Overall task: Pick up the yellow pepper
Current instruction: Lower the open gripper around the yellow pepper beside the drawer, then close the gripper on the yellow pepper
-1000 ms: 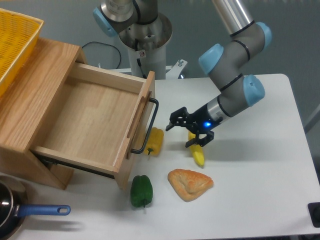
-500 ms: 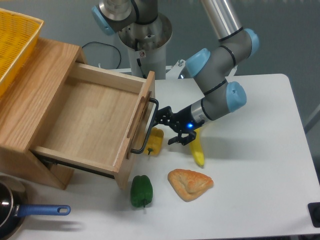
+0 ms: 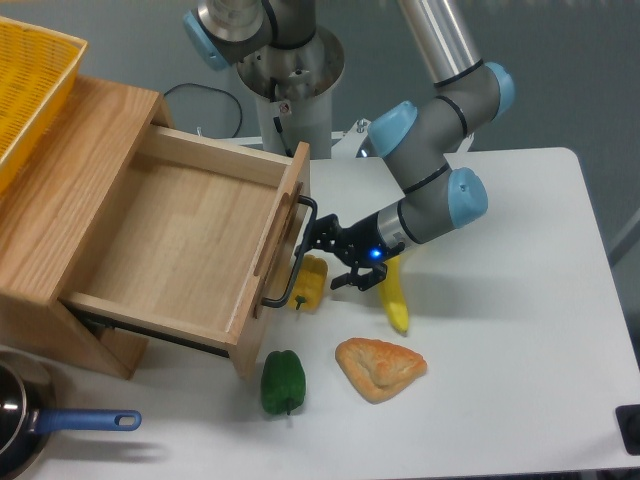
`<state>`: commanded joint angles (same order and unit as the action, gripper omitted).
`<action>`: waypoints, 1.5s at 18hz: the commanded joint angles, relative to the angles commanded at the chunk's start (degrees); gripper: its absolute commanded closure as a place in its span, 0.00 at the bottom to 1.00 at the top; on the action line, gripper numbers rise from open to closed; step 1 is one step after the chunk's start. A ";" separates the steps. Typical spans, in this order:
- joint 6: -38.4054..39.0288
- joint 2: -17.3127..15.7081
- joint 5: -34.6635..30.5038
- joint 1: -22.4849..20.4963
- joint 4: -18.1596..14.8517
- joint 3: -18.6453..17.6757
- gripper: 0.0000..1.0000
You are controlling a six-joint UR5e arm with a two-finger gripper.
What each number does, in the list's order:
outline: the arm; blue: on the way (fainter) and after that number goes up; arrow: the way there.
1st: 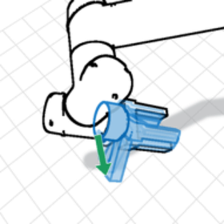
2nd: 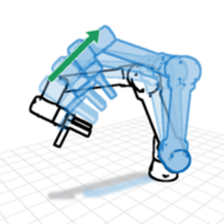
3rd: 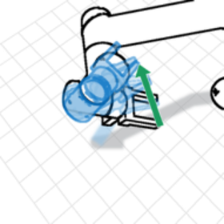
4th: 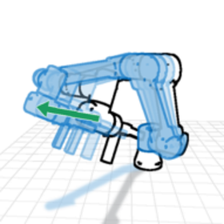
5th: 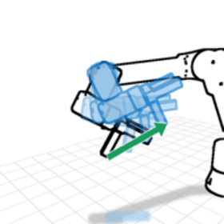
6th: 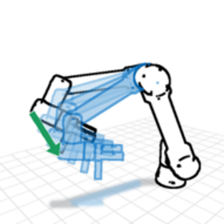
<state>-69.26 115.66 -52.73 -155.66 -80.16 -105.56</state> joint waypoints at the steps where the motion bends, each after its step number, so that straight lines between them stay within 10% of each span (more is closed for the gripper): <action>1: 0.00 0.35 0.00 0.00 0.00 0.09 0.00; 27: -0.53 2.63 1.49 1.93 0.88 0.88 0.00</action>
<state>-69.79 118.30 -51.24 -153.72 -79.28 -104.68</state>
